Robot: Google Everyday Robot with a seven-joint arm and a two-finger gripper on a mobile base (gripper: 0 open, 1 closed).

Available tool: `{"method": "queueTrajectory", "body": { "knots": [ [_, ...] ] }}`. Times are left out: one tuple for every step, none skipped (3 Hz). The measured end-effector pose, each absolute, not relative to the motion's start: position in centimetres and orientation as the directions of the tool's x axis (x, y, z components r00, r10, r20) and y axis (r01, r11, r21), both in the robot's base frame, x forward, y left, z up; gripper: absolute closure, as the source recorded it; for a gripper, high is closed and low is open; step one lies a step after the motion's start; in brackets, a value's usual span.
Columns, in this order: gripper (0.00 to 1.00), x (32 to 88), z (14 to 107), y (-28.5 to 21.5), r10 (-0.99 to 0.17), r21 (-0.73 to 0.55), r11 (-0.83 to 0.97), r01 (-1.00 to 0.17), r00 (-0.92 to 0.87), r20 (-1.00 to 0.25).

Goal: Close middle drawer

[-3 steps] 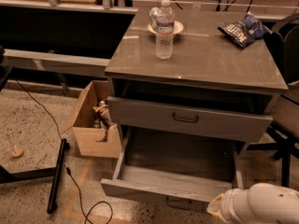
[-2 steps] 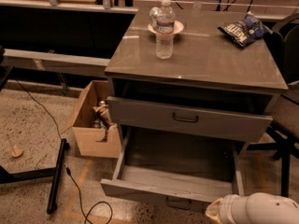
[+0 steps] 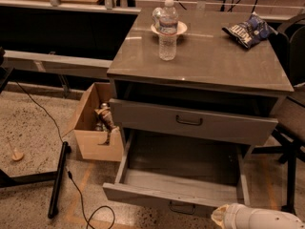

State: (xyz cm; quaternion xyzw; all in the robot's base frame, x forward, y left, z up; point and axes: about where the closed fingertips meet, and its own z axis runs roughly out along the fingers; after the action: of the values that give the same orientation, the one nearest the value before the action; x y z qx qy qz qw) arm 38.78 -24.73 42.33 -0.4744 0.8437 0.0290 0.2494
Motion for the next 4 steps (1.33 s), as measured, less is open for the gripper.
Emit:
{"method": "queueTrajectory", "body": {
  "knots": [
    [1.00,40.4,41.0,-26.0,-0.777,-0.239,0.574,-0.783,-0.429,-0.460],
    [1.00,42.6,39.8,-26.2,-0.770,-0.279,0.588,-0.759,-0.421,-0.479],
    [1.00,45.0,38.9,-25.9,-0.762,-0.306,0.601,-0.738,-0.415,-0.497],
    [1.00,47.7,38.4,-25.5,-0.770,-0.340,0.592,-0.731,-0.390,-0.504]
  ]
}}
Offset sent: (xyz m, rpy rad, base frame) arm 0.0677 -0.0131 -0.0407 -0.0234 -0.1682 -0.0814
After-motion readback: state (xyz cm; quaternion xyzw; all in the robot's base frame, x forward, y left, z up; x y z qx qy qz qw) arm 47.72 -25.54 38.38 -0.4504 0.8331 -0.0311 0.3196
